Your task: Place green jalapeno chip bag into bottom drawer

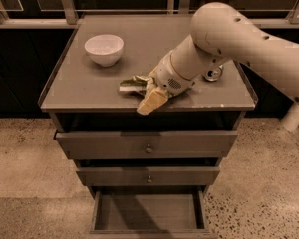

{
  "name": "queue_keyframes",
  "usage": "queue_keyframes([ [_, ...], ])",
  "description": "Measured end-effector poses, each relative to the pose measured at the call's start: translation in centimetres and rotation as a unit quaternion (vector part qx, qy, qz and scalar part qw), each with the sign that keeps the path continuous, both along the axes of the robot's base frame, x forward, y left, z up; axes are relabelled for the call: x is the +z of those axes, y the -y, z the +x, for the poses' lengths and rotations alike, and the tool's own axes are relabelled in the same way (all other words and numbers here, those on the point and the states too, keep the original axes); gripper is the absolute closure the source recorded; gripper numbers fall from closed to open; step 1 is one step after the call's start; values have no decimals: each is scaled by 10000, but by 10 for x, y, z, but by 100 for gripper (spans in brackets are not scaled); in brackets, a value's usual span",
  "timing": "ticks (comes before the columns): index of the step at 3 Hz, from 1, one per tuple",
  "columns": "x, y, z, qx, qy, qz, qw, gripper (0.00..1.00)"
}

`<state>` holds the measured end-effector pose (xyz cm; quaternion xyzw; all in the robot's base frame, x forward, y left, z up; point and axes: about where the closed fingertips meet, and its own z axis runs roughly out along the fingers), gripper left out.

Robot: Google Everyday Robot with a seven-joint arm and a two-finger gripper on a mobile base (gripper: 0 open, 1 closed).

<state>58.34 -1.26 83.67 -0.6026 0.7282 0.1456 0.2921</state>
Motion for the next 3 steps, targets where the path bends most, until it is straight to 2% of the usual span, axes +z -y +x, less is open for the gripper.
queue_keyframes([
  [2,0,0,0,1,0,0,10000,88],
  [3,0,0,0,1,0,0,10000,100],
])
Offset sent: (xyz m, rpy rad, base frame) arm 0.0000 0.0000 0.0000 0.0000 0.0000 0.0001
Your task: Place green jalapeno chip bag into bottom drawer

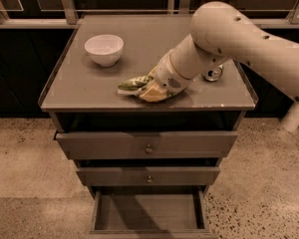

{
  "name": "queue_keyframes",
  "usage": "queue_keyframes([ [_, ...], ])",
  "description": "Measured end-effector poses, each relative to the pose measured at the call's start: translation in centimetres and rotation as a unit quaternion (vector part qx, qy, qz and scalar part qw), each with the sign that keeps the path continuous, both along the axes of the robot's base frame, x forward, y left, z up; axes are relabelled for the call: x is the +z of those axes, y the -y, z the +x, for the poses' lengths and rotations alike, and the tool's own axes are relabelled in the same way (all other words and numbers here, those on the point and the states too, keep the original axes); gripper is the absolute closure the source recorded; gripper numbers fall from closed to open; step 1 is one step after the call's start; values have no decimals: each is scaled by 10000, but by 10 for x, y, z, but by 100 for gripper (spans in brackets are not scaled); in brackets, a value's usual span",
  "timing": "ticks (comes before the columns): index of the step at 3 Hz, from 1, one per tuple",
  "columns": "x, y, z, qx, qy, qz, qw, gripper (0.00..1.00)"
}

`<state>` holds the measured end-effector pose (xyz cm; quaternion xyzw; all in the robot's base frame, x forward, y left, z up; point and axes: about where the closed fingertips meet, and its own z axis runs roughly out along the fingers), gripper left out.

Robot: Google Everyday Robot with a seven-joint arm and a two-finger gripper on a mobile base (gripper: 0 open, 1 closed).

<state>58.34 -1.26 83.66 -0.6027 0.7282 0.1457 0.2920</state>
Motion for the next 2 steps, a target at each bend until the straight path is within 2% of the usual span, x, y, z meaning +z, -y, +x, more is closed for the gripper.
queue_keyframes([
  [1,0,0,0,0,0,0,10000,100],
  [2,6,12,-25,73,-173,179,9997,100],
])
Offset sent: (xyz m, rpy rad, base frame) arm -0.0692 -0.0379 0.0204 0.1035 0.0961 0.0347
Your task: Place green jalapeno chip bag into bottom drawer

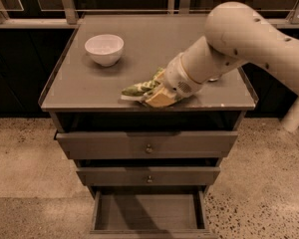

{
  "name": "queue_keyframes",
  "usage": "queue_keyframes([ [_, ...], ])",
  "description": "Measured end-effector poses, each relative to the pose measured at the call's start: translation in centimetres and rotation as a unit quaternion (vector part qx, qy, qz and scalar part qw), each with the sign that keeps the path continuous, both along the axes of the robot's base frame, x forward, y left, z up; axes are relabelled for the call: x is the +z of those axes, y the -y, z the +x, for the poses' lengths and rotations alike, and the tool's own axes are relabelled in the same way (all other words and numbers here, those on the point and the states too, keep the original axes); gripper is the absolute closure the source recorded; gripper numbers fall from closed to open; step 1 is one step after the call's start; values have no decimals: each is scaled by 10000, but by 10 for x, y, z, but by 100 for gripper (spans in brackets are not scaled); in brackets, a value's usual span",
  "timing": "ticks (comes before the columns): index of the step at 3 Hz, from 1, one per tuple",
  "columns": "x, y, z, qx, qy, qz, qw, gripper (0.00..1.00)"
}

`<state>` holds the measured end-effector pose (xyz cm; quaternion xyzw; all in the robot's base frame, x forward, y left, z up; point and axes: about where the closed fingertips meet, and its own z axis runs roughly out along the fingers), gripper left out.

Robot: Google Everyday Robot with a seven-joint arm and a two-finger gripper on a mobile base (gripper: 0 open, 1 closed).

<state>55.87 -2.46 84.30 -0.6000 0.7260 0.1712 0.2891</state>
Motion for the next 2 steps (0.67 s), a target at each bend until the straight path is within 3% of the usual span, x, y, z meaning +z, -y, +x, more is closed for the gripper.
queue_keyframes([
  [1,20,46,-56,-283,-372,-125,9988,100],
  [2,51,89,-115,-752,-639,-160,9950,100],
])
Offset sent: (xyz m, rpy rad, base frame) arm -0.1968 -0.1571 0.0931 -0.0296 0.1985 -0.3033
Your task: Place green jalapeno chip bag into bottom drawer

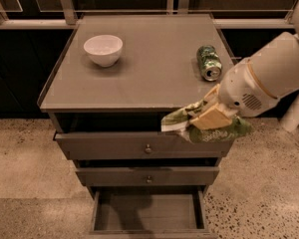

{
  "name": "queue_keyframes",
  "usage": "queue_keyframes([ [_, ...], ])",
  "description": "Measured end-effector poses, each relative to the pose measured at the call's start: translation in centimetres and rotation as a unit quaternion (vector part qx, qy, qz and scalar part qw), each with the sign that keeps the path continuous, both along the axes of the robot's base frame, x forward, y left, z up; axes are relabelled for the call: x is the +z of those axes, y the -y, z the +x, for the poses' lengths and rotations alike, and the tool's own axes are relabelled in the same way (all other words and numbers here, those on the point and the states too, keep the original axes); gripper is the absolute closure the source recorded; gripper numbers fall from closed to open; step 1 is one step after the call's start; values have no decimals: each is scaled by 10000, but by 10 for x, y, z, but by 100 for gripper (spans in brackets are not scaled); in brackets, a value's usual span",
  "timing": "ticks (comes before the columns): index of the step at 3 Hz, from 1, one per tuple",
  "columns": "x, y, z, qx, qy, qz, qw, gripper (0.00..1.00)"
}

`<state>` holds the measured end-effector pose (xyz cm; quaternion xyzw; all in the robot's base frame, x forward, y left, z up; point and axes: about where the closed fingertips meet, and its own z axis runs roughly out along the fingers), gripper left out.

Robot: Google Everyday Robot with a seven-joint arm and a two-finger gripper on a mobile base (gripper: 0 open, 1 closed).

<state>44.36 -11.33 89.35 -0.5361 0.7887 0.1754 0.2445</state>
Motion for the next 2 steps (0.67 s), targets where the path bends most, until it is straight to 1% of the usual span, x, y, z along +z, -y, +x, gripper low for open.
queue_keyframes([
  [1,-9,31,-44,-520,-392,399,9971,100],
  [2,-10,35,-52,-643,-468,533,9954,100],
])
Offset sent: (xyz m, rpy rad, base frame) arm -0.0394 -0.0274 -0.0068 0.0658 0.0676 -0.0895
